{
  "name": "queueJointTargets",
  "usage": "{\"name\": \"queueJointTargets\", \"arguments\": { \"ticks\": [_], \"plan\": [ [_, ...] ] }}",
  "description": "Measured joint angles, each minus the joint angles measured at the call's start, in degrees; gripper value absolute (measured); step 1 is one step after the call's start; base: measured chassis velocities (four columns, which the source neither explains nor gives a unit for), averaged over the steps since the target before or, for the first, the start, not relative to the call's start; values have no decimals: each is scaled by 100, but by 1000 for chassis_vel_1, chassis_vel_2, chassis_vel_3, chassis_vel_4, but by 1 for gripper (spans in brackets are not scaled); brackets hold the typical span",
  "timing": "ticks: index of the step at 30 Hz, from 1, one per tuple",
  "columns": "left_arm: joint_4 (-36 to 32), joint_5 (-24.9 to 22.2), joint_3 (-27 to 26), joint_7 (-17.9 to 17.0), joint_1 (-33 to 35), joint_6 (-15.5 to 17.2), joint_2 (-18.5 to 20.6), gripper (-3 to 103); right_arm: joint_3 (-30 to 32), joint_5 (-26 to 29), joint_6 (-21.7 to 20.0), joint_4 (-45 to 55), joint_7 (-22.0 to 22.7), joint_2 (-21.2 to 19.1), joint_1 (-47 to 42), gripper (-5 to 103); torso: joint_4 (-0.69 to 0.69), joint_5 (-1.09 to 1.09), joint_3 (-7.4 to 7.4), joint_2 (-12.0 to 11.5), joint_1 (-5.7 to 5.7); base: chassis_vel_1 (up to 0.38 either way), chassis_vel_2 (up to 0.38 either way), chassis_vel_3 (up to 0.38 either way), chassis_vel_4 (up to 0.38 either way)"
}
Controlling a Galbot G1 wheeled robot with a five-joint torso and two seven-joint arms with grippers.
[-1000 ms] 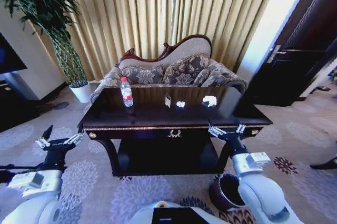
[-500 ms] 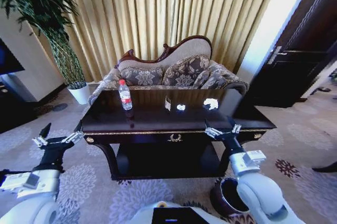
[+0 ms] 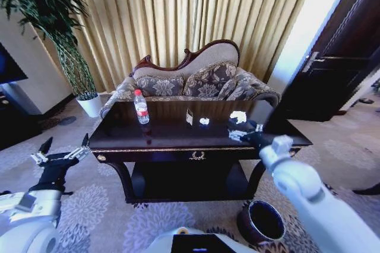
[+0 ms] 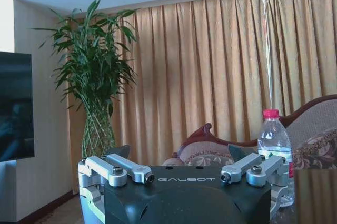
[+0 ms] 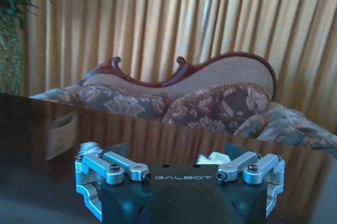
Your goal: Move to the front of the table and place the trash on the table into the trash bin.
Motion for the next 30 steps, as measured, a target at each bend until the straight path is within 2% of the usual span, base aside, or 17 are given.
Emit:
{"name": "queueJointTargets", "arguments": {
  "ticks": [3, 7, 15, 21, 30],
  "plan": [
    [1, 7, 11, -16, -1, 49, 20, 100, -90, 300, -200, -241, 0, -125, 336, 100, -2, 1, 0, 0, -1, 0, 0, 0, 0],
    [5, 29, 71, -146, -27, 161, 72, 100, -533, 867, -620, -884, 1, -254, 1381, 100, 1, -1, -1, 0, -1, 0, 0, 0, 0],
    [4, 41, 96, -239, 11, 291, 85, 100, -1316, 1268, -1014, -1836, 144, -239, 2449, 100, 0, 0, -1, 0, -1, 0, 0, 0, 0],
    [4, 42, 111, -289, 21, 352, 85, 100, -1742, 1267, -1034, -2421, 228, -151, 2959, 100, 0, -1, -1, 0, -1, 0, 0, 0, 0],
    [4, 44, 107, -302, 51, 356, 73, 100, -2059, 885, -1024, -3028, 230, 66, 3249, 100, 0, -1, -1, 0, -1, 0, 0, 0, 0]
  ]
}}
